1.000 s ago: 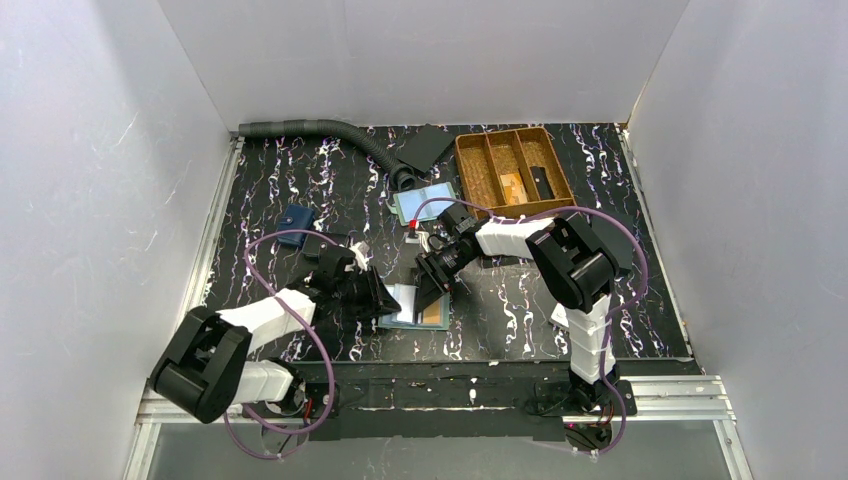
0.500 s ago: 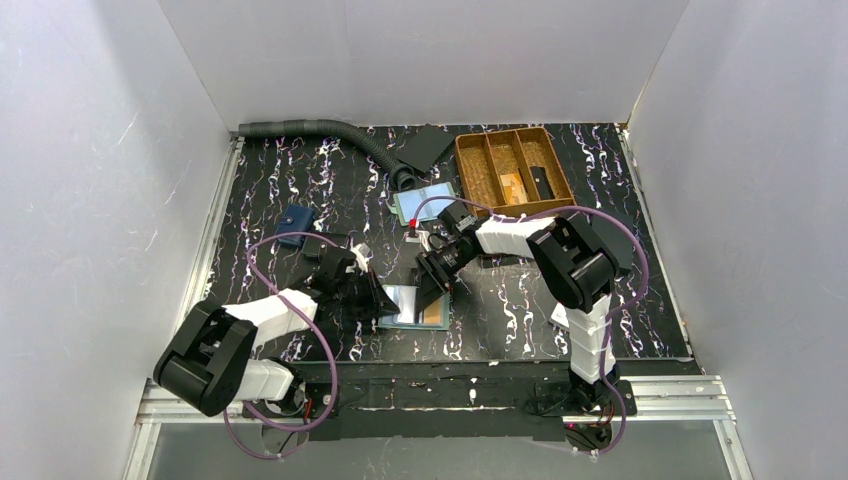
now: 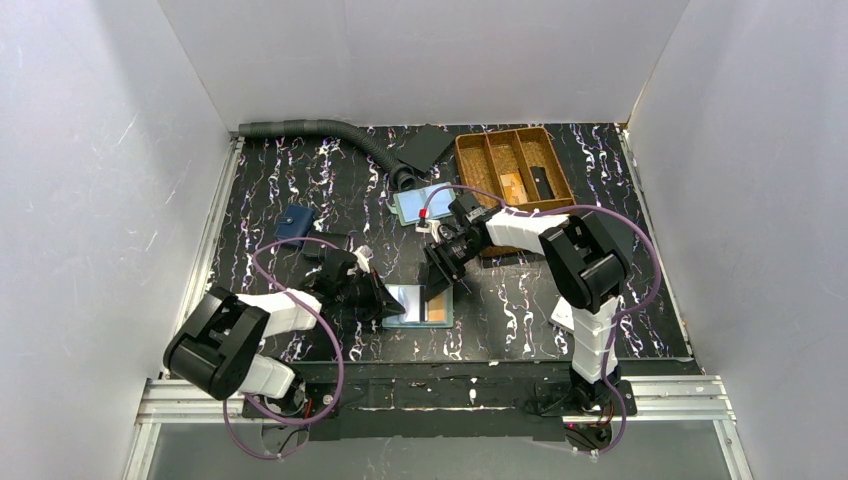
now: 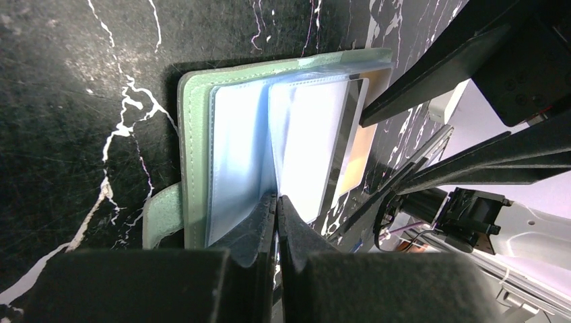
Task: Take the credit cards out of the card holder
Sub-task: Remove the credit card from the card holder.
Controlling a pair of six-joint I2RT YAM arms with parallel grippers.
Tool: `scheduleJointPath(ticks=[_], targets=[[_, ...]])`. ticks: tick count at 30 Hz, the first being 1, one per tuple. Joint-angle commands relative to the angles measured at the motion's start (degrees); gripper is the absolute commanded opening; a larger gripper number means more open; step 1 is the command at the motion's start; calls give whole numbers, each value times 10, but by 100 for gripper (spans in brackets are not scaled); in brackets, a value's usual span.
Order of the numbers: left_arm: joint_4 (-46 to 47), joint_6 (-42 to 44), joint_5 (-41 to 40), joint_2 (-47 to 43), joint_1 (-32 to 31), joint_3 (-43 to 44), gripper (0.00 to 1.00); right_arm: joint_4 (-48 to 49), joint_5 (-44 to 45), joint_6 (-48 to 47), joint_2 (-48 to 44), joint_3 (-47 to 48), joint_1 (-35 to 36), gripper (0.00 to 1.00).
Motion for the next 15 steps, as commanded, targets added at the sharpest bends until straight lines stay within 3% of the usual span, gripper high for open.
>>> scheduleJointPath(ticks=[1, 9, 15], targets=[[-1, -7, -12, 19, 1, -17, 0, -11, 65, -17, -5, 9, -8, 55], [-1, -20, -28, 63, 1, -25, 0, 44, 49, 74, 7, -17, -9, 57], [-1, -27, -35, 81, 0, -33, 0, 69, 91, 150, 4, -31, -10, 57]])
